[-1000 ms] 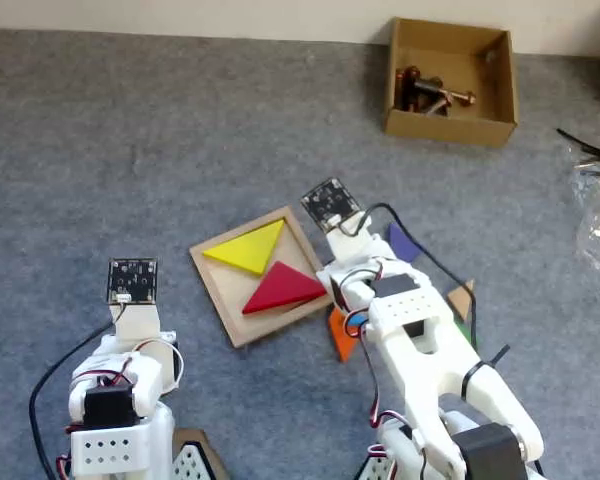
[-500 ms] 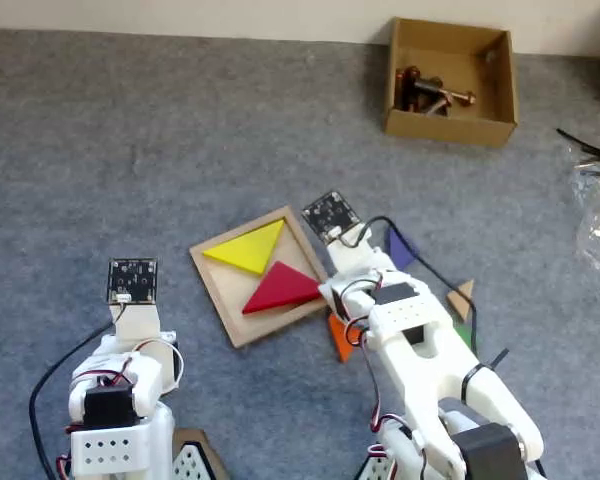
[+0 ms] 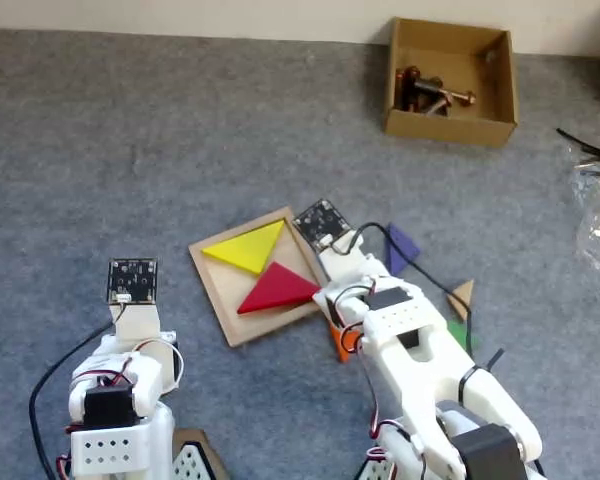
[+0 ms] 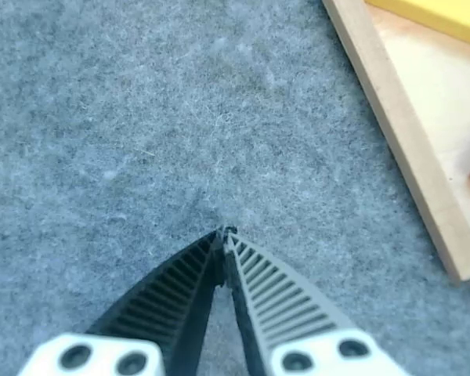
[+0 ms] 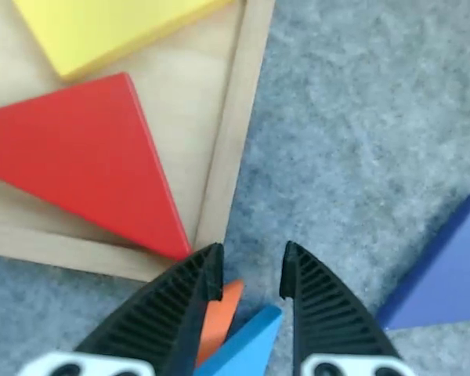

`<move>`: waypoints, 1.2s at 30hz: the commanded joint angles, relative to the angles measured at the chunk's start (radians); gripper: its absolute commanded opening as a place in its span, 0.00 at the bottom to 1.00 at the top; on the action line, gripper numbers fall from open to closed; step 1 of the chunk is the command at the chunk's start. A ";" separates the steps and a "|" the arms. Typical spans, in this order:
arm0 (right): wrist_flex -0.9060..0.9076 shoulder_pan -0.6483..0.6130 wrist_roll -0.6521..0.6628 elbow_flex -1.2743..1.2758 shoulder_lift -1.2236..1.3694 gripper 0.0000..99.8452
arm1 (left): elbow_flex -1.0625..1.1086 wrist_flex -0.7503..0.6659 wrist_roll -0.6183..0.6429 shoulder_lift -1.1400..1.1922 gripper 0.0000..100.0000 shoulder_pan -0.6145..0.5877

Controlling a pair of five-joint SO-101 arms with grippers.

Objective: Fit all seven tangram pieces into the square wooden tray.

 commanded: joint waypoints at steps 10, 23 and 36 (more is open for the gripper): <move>0.087 -0.035 0.009 -0.008 -0.027 0.13 | 0.021 0.008 0.003 0.007 0.00 -0.008; 0.150 -0.076 0.009 -0.013 -0.027 0.13 | 0.021 0.008 0.003 0.007 0.00 -0.008; 0.191 -0.084 0.003 0.042 -0.334 0.13 | 0.021 0.008 0.003 0.007 0.00 -0.008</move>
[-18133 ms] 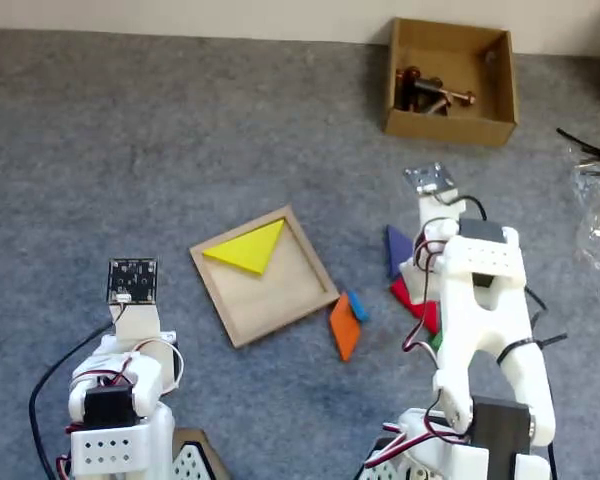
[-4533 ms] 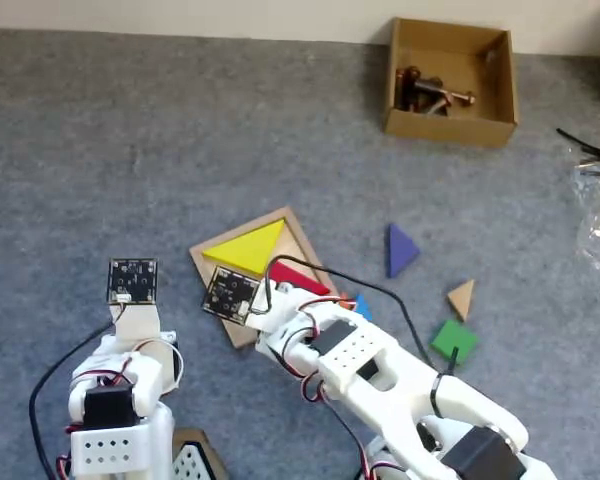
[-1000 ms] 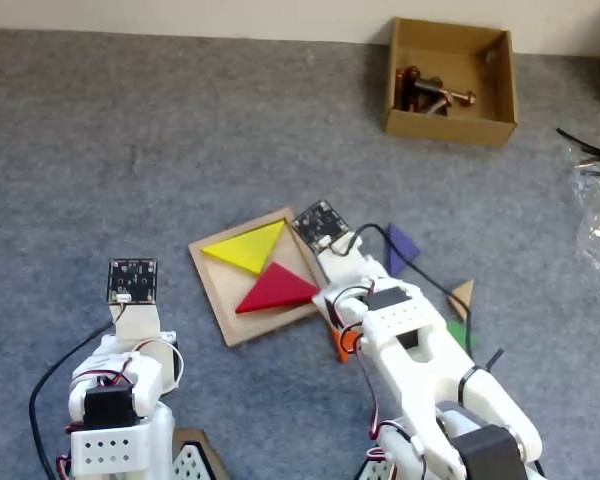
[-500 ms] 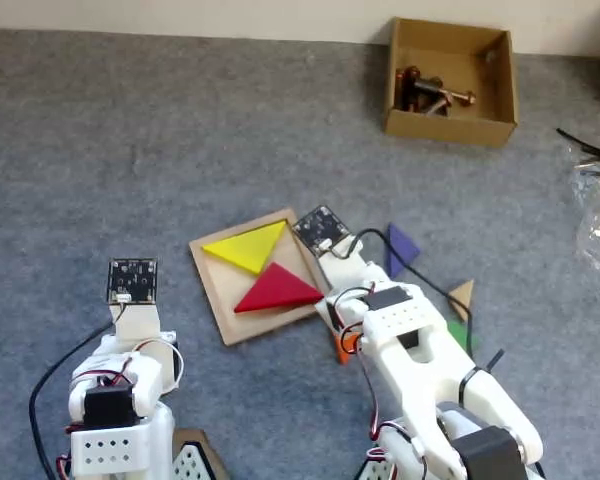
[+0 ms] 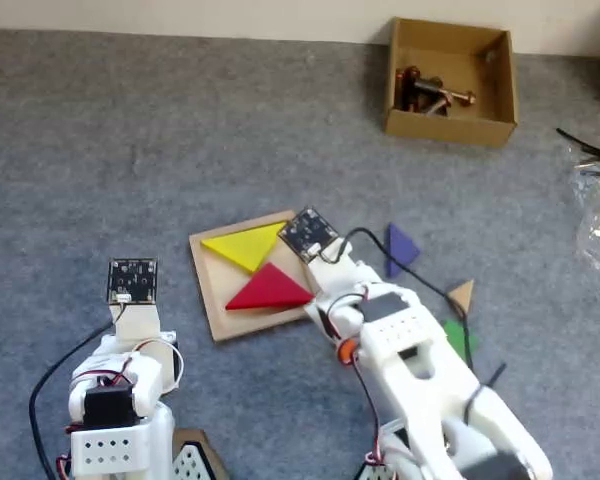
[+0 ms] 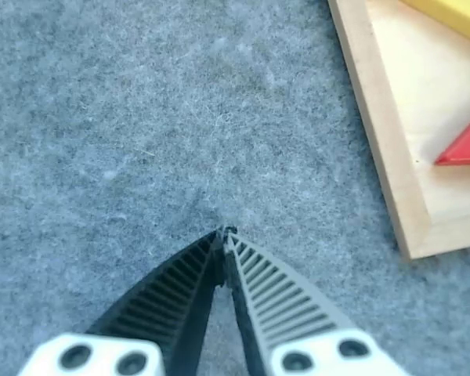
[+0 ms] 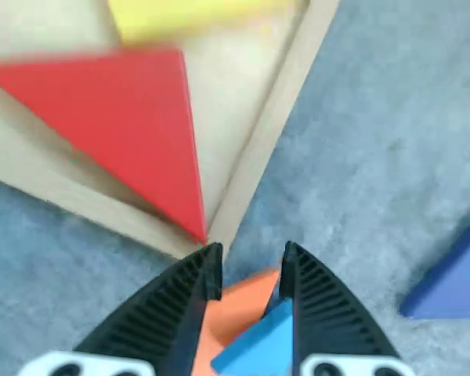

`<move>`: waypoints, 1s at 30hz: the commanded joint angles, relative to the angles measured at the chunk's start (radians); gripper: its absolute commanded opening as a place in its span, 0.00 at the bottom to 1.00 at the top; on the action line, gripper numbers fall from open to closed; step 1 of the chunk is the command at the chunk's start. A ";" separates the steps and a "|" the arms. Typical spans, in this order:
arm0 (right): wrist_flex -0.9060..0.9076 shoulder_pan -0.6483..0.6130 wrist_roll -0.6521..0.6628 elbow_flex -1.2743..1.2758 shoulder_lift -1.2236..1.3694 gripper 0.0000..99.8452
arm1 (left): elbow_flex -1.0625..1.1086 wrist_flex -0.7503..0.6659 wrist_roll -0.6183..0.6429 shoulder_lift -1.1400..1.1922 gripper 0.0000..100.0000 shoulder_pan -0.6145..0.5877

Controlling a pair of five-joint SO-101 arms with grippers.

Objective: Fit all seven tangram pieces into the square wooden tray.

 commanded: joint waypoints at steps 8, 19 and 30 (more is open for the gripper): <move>0.042 -0.122 0.135 0.142 -0.325 0.13 | 0.021 0.008 0.003 0.007 0.00 -0.008; 0.039 -0.133 0.144 0.150 -0.325 0.13 | 0.021 0.008 0.003 0.007 0.00 -0.008; 0.039 -0.062 0.041 0.148 -0.325 0.13 | 0.021 0.008 0.003 0.007 0.00 -0.008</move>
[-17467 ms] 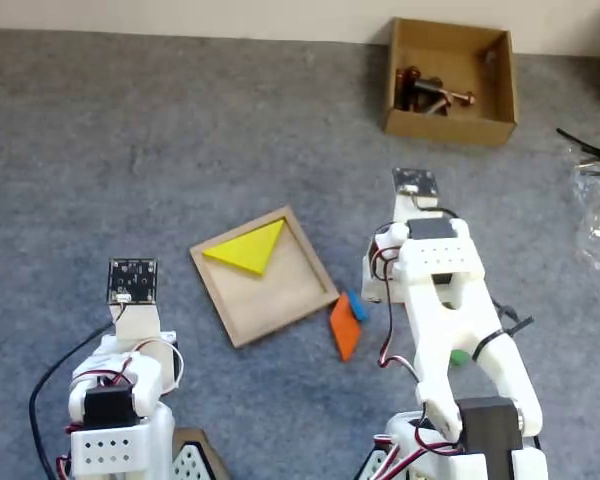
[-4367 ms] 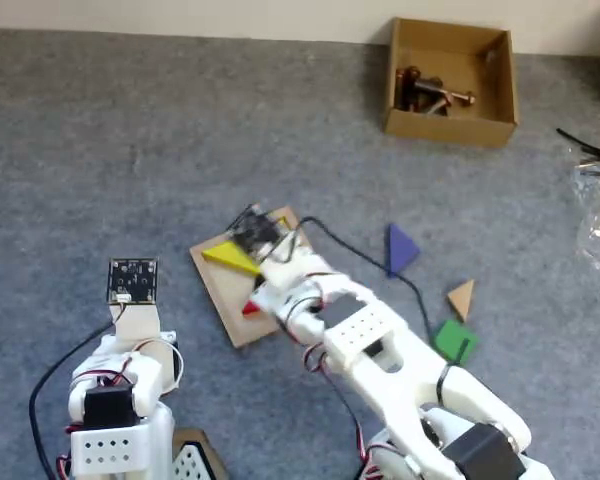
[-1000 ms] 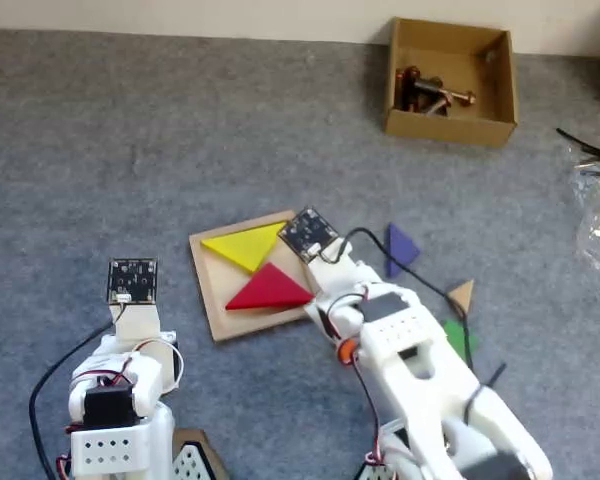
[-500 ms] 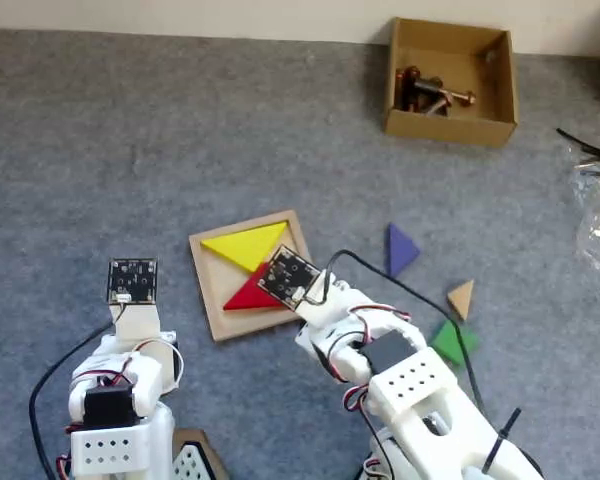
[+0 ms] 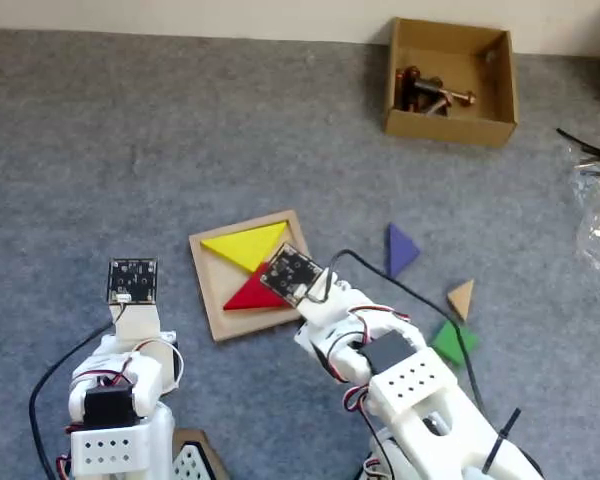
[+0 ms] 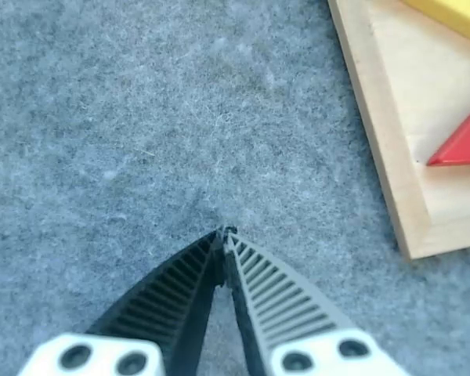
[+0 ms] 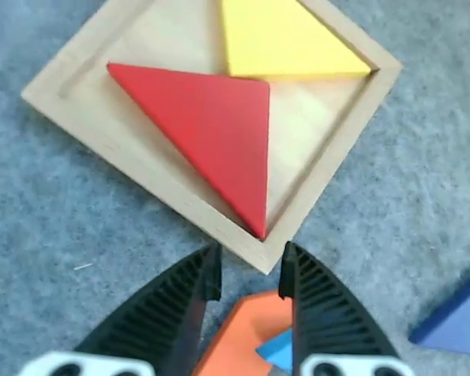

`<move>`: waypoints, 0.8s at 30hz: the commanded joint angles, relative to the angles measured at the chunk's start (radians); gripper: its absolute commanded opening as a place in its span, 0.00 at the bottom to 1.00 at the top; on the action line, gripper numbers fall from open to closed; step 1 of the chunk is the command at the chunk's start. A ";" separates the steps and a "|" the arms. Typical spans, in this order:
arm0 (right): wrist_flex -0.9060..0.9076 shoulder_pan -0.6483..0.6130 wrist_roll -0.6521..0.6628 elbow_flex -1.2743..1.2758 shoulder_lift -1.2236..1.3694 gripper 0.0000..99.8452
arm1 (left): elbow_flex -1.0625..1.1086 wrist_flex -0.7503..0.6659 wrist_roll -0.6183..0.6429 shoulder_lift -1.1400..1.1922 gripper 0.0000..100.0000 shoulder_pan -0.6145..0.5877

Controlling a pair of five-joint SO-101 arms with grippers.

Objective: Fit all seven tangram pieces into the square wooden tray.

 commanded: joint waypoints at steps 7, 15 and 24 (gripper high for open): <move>0.062 0.058 -0.080 -0.016 -0.035 0.13 | 0.021 0.008 0.003 0.007 0.00 -0.008; 0.262 0.137 -0.112 -0.116 -0.038 0.13 | 0.021 0.008 0.003 0.007 0.00 -0.008; 0.417 0.142 -0.129 -0.186 -0.035 0.13 | 0.021 0.008 0.003 0.007 0.00 -0.008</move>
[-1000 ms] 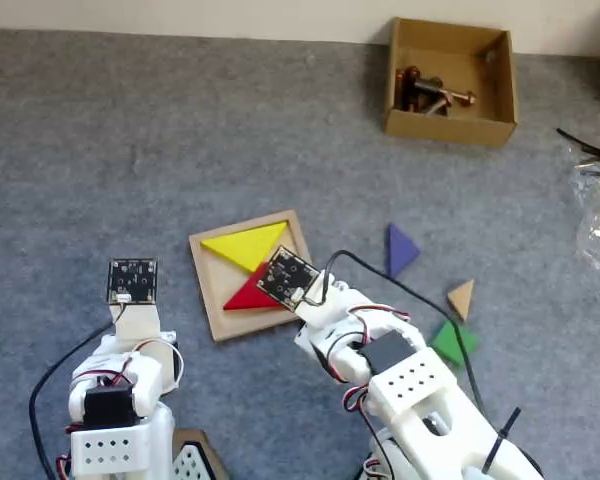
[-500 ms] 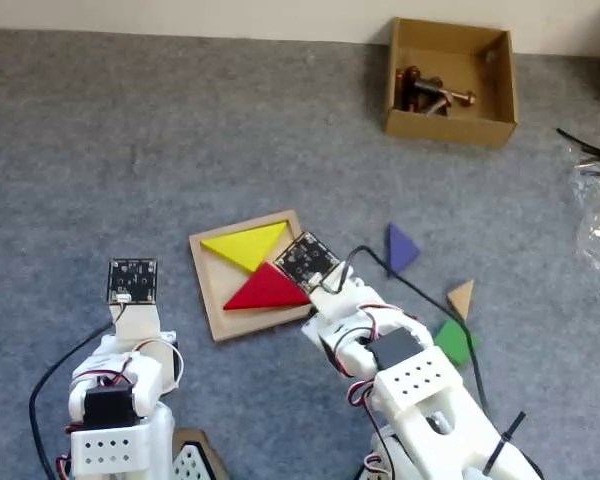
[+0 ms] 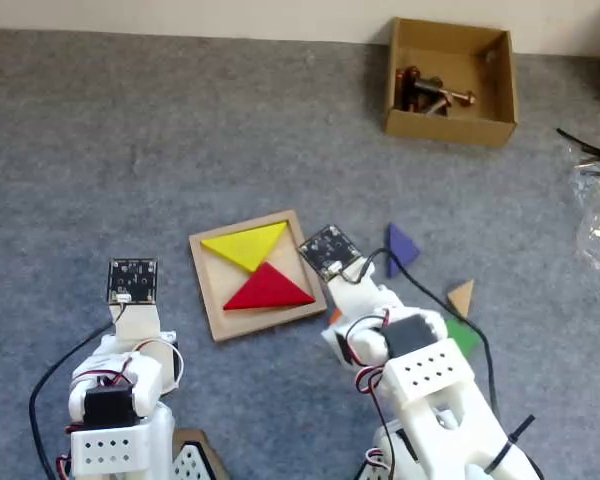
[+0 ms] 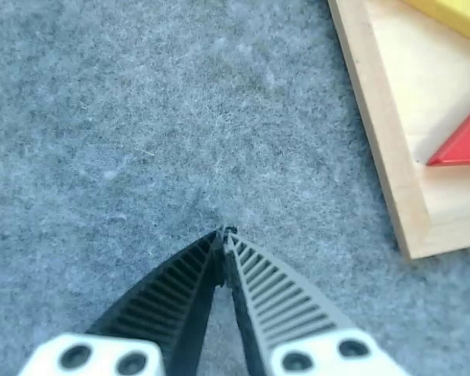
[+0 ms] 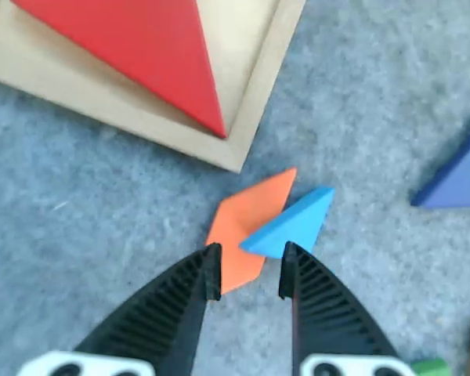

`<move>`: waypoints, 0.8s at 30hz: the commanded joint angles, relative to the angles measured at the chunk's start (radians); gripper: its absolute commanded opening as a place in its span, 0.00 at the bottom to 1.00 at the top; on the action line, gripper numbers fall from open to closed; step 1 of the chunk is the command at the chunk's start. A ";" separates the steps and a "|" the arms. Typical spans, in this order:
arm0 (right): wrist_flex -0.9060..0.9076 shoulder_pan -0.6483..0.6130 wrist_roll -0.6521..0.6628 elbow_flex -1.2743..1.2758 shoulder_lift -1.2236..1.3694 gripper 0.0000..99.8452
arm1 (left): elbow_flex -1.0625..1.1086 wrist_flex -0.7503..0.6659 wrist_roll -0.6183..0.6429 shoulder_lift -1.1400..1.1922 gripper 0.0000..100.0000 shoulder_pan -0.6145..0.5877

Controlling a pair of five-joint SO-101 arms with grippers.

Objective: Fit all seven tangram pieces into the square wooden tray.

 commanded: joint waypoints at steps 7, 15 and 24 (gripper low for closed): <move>0.062 0.045 -0.009 -0.065 -0.027 0.13 | 0.021 0.008 0.003 0.007 0.00 -0.008; -0.016 0.093 -0.083 0.048 -0.027 0.13 | 0.021 0.008 0.003 0.007 0.00 -0.008; -0.076 0.156 -0.078 0.102 -0.027 0.13 | 0.021 0.008 0.003 0.007 0.00 -0.008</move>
